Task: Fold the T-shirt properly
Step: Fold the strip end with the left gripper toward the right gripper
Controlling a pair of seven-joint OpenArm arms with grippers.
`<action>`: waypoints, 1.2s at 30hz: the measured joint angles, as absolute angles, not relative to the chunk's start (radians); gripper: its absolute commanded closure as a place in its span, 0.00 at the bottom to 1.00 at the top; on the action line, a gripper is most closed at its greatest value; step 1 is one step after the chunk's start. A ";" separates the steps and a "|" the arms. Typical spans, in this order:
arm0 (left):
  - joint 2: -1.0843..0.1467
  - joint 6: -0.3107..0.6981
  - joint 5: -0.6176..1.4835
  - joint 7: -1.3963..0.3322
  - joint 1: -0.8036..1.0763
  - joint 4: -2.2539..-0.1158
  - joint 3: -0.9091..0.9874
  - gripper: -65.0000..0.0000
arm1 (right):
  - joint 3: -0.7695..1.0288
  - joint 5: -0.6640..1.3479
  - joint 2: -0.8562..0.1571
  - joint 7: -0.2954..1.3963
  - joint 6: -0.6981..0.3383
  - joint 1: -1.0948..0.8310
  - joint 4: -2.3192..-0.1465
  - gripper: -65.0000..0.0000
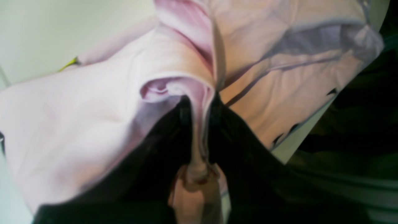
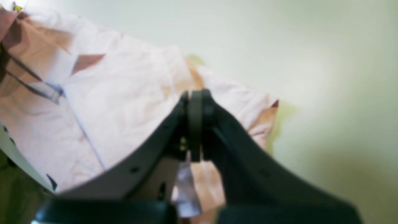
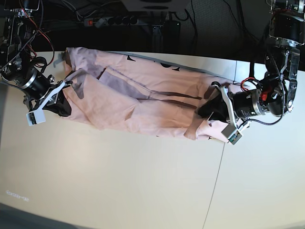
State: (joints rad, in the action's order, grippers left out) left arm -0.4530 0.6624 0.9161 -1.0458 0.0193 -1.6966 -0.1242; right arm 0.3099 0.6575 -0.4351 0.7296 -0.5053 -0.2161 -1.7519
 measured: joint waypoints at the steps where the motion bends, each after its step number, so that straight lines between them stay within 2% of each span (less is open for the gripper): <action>1: -0.438 0.662 0.916 -1.045 0.019 -1.697 -0.124 1.00 | 0.310 0.657 -0.435 0.730 -0.505 -0.216 -1.752 1.00; 11: -0.333 0.662 0.873 -1.039 0.019 -1.692 -0.127 1.00 | 0.310 0.657 -0.435 0.730 -0.505 -0.216 -1.752 1.00; 18: -0.318 0.662 0.843 -1.024 0.019 -1.689 -0.235 1.00 | 0.310 0.657 -0.435 0.730 -0.505 -0.216 -1.752 1.00; 27: -0.206 0.662 0.690 -0.971 0.016 -1.689 -0.298 1.00 | 0.310 0.657 -0.435 0.736 -0.505 -0.216 -1.752 1.00; 34: -0.197 0.662 0.690 -0.967 0.002 -1.687 -0.297 1.00 | 0.310 0.658 -0.435 0.738 -0.505 -0.216 -1.752 1.00; 35: -0.197 0.662 0.689 -0.964 0.002 -1.686 -0.297 0.92 | 0.310 0.658 -0.435 0.738 -0.505 -0.216 -1.752 1.00; 36: -0.197 0.662 0.681 -0.948 0.003 -1.686 -0.297 0.80 | 0.310 0.657 -0.435 0.738 -0.505 -0.216 -1.752 1.00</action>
State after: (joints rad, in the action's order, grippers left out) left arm -0.1970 0.6621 0.6807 -0.9482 0.0029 -1.6859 -0.2970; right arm 0.3099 0.6575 -0.4347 0.7380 -0.5053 -0.2161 -1.7519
